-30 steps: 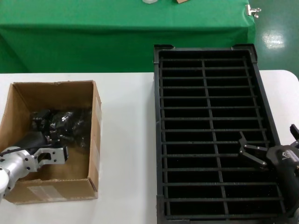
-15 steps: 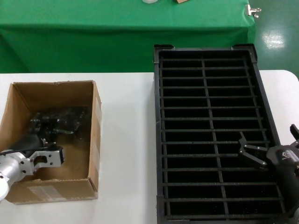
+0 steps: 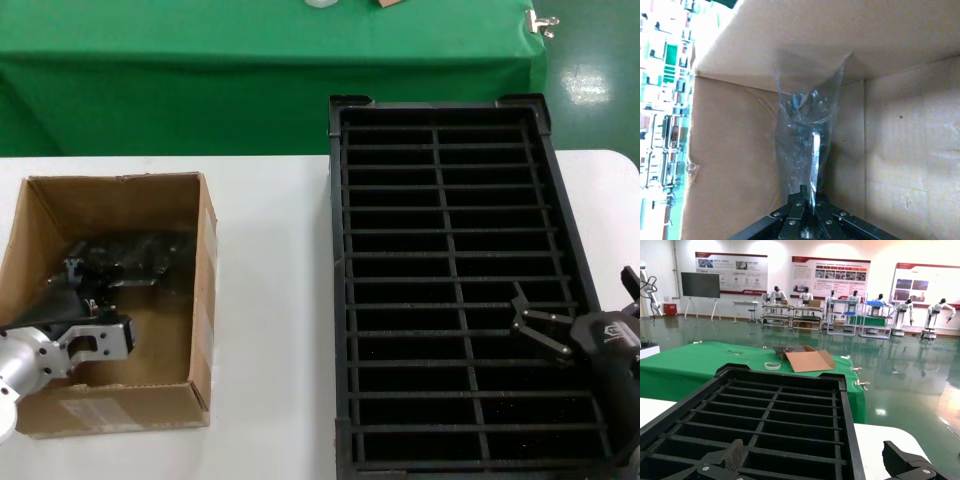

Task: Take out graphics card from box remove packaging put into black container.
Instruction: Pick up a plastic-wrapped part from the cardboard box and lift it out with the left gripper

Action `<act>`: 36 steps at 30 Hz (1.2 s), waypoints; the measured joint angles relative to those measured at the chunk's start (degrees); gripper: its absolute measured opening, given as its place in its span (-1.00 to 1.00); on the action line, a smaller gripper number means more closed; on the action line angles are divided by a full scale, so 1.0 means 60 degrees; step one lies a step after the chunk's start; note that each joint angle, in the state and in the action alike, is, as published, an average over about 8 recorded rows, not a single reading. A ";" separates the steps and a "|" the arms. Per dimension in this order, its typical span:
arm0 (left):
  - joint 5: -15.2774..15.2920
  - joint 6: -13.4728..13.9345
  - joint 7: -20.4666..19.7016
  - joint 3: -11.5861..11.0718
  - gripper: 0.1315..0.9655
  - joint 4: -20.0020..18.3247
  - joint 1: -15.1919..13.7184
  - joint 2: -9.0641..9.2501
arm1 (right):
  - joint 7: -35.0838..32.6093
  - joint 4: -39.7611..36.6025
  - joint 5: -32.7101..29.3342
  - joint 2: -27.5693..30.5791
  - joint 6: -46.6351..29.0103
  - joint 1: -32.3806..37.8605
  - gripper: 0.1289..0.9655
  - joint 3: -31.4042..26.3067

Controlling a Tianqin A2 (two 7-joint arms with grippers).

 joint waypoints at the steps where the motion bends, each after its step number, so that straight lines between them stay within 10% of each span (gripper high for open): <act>1: 0.0158 0.0030 -0.0177 -0.0051 -0.92 -0.0131 0.0058 -0.0019 | 0.0000 0.0000 0.0000 0.0000 0.0000 0.0000 1.00 0.0000; 19: 0.4024 0.1640 -0.3764 -0.2979 -0.98 -0.4886 0.2245 -0.0131 | 0.0000 0.0000 0.0000 0.0000 0.0000 0.0000 1.00 0.0000; 36: 0.3759 0.3065 -0.5589 -0.5122 -0.98 -1.0287 0.5363 -0.0550 | 0.0000 0.0000 0.0000 0.0000 0.0000 0.0000 1.00 0.0000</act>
